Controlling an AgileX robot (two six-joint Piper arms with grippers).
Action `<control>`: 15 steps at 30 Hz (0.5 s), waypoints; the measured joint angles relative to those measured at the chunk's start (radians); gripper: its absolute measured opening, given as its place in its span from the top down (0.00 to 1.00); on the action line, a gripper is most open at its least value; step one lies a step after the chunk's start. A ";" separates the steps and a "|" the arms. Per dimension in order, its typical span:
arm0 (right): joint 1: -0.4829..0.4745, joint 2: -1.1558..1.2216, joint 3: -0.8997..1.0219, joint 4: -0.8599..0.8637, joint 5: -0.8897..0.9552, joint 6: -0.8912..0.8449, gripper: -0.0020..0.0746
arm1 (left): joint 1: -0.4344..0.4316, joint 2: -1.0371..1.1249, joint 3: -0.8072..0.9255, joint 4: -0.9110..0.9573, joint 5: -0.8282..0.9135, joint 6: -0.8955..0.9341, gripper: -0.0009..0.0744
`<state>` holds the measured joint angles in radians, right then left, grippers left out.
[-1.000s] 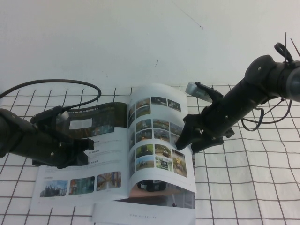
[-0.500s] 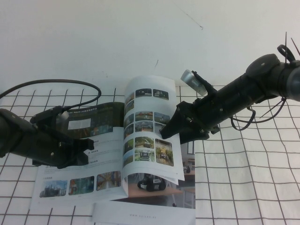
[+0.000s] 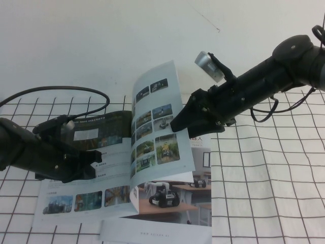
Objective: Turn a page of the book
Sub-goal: Open the closed book
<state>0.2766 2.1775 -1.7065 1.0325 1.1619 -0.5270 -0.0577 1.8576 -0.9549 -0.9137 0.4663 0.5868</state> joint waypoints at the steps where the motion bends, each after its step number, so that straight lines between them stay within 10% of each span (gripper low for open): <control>1: 0.000 0.000 -0.010 0.000 0.012 0.005 0.40 | 0.000 0.000 0.000 0.000 0.000 0.000 0.99; 15: 0.000 -0.001 -0.039 -0.145 0.035 0.073 0.40 | 0.000 0.000 0.000 0.000 0.000 0.002 0.99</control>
<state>0.2766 2.1761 -1.7456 0.8879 1.1973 -0.4542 -0.0577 1.8576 -0.9549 -0.9137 0.4663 0.5888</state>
